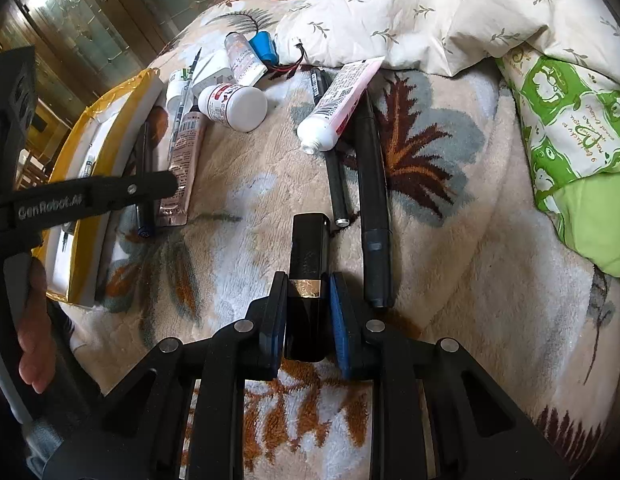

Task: Organize objects
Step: 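Grasp a gold-banded black marker with the right tool while the left tool grasps a pinkish-brown tube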

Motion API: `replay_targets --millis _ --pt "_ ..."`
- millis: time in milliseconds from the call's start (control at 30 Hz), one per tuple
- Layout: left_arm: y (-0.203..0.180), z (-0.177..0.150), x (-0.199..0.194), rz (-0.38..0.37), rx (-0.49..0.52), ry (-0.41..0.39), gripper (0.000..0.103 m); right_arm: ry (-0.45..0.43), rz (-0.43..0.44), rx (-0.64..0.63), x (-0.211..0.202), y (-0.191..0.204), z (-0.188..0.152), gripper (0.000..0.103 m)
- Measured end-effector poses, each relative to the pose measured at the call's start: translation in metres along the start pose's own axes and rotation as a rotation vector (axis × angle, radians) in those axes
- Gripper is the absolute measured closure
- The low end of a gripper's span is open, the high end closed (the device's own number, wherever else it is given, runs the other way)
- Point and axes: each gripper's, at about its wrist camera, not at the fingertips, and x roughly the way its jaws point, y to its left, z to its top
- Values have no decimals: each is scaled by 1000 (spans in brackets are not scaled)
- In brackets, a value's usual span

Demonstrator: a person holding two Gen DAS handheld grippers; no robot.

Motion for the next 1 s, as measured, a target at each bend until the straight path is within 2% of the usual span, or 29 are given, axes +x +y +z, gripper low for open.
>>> replay_targets --millis 33,67,133,200,267,333,400,500,633,833,1000 --pt "-2 0 0 14 9 -14 49 0 1 1 0 0 0 83" --pt "-7 4 0 60 10 -32 41 0 1 1 1 0 0 83" --pt "-8 7 2 110 14 -42 39 0 3 3 0 0 0 83" --pt "-7 8 7 112 20 -2 40 0 9 6 0 -1 -1 83" --pt "-4 10 12 101 10 18 44 1 11 8 1 -2 -2 83" --pt "-5 13 20 145 35 32 59 -1 12 9 -1 -2 -3 83" --pt "-8 15 24 194 71 45 65 1 9 4 -1 -2 -4 83" --pt "-3 12 17 153 65 62 66 0 2 -3 -1 -2 -4 83" --pt "0 -16 -5 92 83 85 66 -4 -10 -17 -2 -1 -5 83" --pt "3 -48 -33 64 98 55 69 -20 31 -40 -6 6 -6 83" --pt "6 -51 -41 39 63 35 70 -30 37 -98 -12 28 -6 83"
